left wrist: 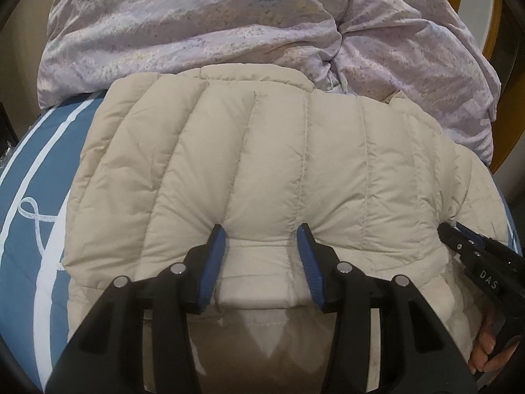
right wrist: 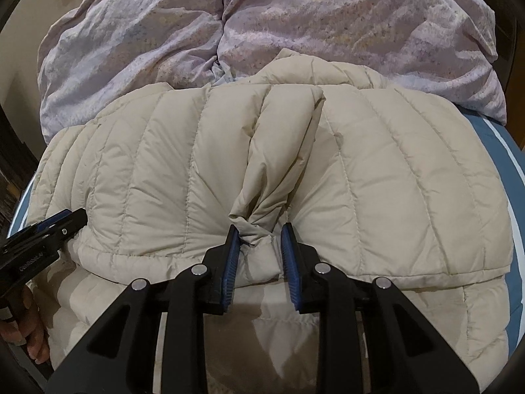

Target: Fold large clothes

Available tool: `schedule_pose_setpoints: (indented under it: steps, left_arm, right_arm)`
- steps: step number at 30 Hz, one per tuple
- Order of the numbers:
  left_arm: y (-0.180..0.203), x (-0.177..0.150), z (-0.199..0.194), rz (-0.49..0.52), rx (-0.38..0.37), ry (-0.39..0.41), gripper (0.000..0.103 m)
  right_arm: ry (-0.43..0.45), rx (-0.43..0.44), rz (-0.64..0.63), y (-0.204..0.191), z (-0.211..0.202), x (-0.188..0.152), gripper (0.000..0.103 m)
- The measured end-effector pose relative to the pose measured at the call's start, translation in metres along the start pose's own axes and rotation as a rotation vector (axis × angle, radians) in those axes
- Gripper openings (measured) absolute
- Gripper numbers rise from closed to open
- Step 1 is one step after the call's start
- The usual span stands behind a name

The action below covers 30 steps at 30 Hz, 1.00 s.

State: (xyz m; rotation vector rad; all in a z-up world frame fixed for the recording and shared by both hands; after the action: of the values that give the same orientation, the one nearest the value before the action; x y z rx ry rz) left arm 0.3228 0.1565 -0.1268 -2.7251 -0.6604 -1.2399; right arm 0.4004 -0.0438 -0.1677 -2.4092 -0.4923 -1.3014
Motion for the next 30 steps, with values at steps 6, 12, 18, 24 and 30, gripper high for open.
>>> schedule_pose_setpoints:
  steps: [6,12,18,24,30]
  left_arm:
    - [0.003,-0.001,0.002,0.015,0.018,0.008,0.049]
    - [0.009,-0.001,0.004,0.044,0.036,-0.002,0.052]
    - [0.013,-0.001,0.005,0.063,0.064,-0.007,0.057]
    - [0.012,-0.001,0.005,0.062,0.065,-0.008,0.058]
    - [0.012,-0.001,0.005,0.061,0.063,-0.008,0.058]
  right_arm:
    - [0.001,0.002,0.003,0.001,0.000,0.001,0.027]
    - [-0.001,-0.012,-0.018,-0.002,0.001,0.001,0.028]
    - [-0.003,-0.040,-0.053,-0.007,0.001,0.001,0.030]
    - [-0.003,-0.041,-0.054,-0.007,0.002,0.001,0.030]
    - [-0.003,-0.042,-0.053,-0.007,0.002,0.000,0.030]
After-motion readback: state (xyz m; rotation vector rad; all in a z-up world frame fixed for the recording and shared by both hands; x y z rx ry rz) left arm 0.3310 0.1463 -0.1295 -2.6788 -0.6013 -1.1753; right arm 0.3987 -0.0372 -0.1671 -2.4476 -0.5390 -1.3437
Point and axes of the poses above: each gripper's, at about its wrist camera, not at the fingertips, and z roughly the way its jaws point, y to its right, x to its top, the point moved 1 cm from there along z, roughly the way its jaws point, and after that the axes turned 9 degrees about y, right-handed, at the moved point
